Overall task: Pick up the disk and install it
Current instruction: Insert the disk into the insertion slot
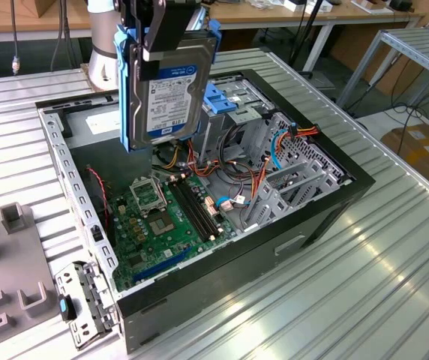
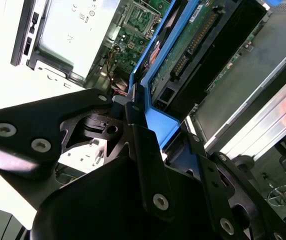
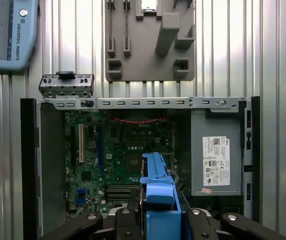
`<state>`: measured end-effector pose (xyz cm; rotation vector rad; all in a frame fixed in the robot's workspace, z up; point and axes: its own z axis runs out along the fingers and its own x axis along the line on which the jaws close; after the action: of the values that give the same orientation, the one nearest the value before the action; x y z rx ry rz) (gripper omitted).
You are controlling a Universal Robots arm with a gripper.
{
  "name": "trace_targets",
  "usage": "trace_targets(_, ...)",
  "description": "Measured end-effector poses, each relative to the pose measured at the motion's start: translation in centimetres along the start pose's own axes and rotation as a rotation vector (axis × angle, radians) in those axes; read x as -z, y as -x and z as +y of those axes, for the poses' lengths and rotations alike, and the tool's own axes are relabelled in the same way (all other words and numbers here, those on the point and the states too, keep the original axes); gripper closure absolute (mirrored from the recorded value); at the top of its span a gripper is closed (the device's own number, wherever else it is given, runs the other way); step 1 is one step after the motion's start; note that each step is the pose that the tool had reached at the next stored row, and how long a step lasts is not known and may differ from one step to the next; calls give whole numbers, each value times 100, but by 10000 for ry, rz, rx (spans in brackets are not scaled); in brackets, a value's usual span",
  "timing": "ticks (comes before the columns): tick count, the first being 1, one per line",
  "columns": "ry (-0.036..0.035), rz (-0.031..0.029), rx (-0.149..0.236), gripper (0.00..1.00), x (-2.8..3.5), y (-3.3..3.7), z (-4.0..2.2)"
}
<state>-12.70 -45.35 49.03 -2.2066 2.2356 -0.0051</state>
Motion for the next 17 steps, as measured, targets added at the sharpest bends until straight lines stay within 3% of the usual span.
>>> trace_targets(17, 0, 0, -1, 63, -1, -48, -1)
